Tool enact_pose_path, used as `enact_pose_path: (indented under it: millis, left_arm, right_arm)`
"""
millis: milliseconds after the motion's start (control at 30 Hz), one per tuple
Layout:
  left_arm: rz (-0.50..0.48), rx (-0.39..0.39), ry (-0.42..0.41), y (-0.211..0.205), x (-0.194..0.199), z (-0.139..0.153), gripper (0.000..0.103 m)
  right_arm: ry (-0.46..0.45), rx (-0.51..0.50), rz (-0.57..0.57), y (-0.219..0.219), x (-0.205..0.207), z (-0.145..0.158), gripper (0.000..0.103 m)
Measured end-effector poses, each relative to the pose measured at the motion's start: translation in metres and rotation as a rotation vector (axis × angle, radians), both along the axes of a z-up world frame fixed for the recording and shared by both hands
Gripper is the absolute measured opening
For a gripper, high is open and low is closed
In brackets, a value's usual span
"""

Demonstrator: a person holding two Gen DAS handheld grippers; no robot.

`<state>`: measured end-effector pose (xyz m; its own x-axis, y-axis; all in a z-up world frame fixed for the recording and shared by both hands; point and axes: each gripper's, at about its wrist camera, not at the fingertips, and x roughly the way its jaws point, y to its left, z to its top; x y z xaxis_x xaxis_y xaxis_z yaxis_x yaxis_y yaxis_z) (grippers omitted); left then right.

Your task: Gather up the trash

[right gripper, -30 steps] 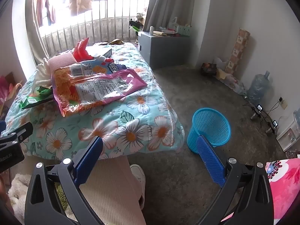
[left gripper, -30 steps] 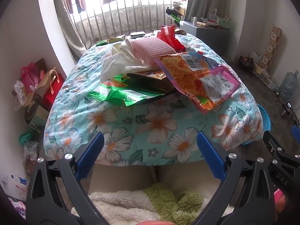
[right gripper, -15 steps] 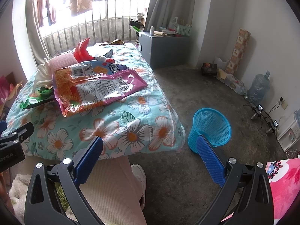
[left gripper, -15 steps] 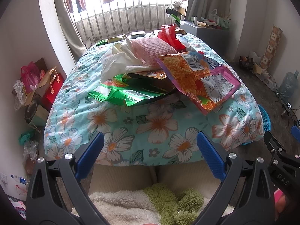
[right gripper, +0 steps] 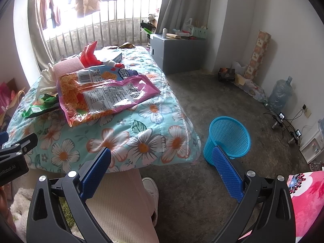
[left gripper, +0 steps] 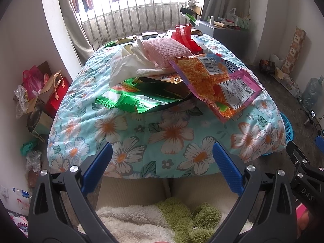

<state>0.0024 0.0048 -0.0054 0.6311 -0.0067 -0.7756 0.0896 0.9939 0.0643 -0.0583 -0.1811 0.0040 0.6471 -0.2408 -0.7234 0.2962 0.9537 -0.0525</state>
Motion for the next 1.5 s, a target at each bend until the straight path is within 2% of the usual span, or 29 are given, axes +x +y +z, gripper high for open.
enact_pose_path:
  millis: [1500]
  left_arm:
    - [0.008,0.004,0.022,0.007,-0.004,-0.010,0.095]
  right_arm:
    - [0.008,0.017,0.004,0.000,0.001,-0.004,0.097]
